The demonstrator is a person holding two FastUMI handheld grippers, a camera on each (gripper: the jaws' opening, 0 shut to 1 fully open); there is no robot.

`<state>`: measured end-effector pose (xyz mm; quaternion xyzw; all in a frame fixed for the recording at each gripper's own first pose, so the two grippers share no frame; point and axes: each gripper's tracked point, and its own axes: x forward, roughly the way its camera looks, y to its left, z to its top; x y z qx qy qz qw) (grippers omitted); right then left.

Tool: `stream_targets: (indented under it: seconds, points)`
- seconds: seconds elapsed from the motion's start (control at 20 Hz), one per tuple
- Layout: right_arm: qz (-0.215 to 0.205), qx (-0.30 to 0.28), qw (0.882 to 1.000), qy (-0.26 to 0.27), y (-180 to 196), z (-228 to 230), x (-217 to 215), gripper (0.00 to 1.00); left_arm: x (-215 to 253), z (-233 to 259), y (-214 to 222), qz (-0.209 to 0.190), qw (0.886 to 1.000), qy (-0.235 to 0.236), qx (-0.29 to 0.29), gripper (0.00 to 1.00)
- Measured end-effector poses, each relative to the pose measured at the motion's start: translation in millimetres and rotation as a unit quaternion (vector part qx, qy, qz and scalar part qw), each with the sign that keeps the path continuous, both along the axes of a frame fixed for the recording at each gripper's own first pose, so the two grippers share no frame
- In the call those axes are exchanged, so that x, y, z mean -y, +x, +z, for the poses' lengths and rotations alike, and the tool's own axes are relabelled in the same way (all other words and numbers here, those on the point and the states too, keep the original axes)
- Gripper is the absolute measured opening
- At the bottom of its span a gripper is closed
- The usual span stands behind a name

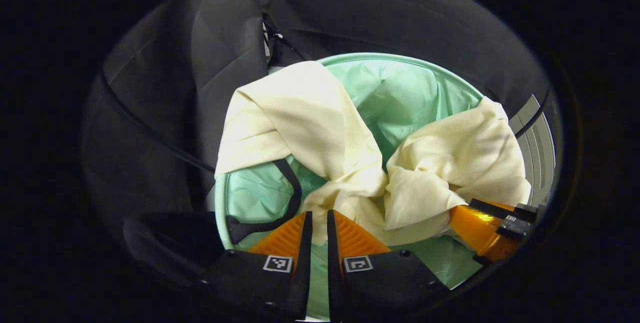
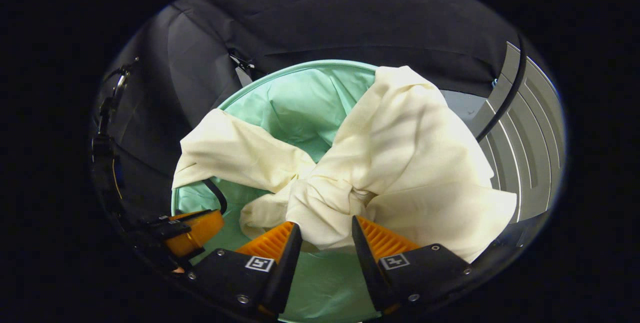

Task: Grasp the clothes on the hanger with both hands and then place them into the laundry hamper below.

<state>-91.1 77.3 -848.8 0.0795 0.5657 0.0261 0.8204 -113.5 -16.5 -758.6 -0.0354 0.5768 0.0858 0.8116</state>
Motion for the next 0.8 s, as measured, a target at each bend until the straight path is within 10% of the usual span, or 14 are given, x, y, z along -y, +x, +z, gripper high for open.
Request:
stream_targets:
  seconds: [0.25, 0.5, 0.65, 0.8]
  points:
    - [-0.004, 0.014, 1.000, -0.003, 3.1, 6.0, 1.1, 0.86, 6.0, 6.3, 2.9, 0.004, 1.000, -0.005, 0.010, 0.53]
    - [-0.008, 0.028, 1.000, -0.003, 11.0, 17.2, 4.7, 0.92, 0.3, 22.1, 9.0, 0.009, 1.000, 0.008, 0.026, 0.56]
    - [-0.006, 0.052, 0.999, -0.004, 25.4, 33.0, 6.8, 0.93, 1.7, 35.9, 15.7, 0.011, 0.999, 0.012, 0.041, 1.00]
    - [-0.004, 0.076, 0.997, -0.011, 39.4, 55.1, 15.9, 0.95, 0.1, 57.7, 23.2, 0.008, 0.998, 0.029, 0.058, 1.00]
